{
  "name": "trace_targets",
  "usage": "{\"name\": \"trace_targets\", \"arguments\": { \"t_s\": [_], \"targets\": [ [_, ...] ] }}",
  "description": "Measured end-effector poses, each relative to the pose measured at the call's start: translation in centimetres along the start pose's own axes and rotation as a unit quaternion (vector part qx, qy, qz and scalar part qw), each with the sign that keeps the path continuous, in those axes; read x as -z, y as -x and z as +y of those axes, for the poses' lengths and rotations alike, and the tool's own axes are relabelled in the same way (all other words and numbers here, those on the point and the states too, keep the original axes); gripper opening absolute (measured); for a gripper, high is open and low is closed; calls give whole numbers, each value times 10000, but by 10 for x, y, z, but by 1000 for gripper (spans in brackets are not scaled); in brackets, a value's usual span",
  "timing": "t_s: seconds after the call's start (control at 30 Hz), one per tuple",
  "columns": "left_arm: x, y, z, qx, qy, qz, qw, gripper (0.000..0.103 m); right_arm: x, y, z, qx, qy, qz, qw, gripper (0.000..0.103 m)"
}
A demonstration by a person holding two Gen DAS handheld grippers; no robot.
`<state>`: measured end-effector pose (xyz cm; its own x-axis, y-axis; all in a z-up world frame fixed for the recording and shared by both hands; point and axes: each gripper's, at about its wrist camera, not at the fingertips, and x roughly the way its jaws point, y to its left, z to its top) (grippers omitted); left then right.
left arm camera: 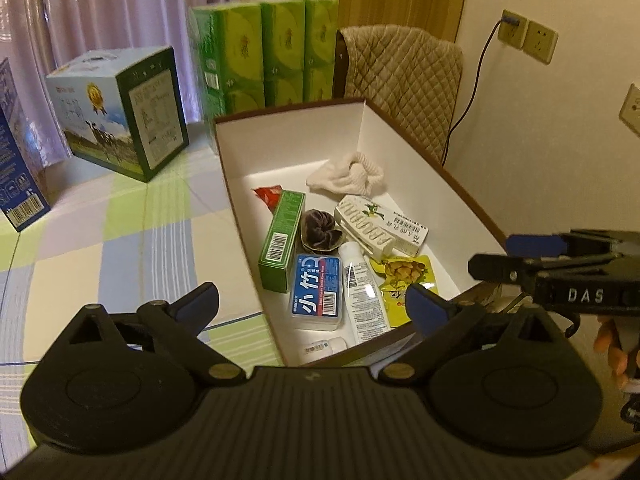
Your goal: Organize objects
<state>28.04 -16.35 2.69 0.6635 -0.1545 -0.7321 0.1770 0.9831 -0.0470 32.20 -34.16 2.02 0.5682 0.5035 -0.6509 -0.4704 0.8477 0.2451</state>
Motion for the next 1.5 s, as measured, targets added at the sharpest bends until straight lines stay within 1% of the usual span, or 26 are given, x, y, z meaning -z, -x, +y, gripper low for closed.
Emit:
{"name": "trace_targets", "arguments": {
  "t_s": [0.13,0.2,0.33,0.53,0.73,1.0,1.33,1.5],
  "targets": [
    [11,23,8,49,-34,-149,9999,99,11,11,20,117,-48,-14,9999,64],
    [19,34,12,25,-48,-216,9998,102,18,17,31,147,-69,-34,9999,64],
    [36,57,24,-9,-19,-272,9996,102,32,26,53,214,-86,-57,9997,64],
    [69,95,52,-110,165,-318,9993,102,55,39,93,123,-83,49,9999,64],
    [107,129,77,-314,430,-132,9985,102,80,48,135,-26,54,158,9999,64],
    [155,161,103,-500,736,108,9960,102,116,56,181,-189,299,400,9986,64],
    [201,186,123,-686,1026,353,9917,102,149,61,217,-338,456,597,9966,64],
    [215,193,128,-741,1110,424,9901,102,157,64,230,-415,512,630,9958,64]
  ]
}}
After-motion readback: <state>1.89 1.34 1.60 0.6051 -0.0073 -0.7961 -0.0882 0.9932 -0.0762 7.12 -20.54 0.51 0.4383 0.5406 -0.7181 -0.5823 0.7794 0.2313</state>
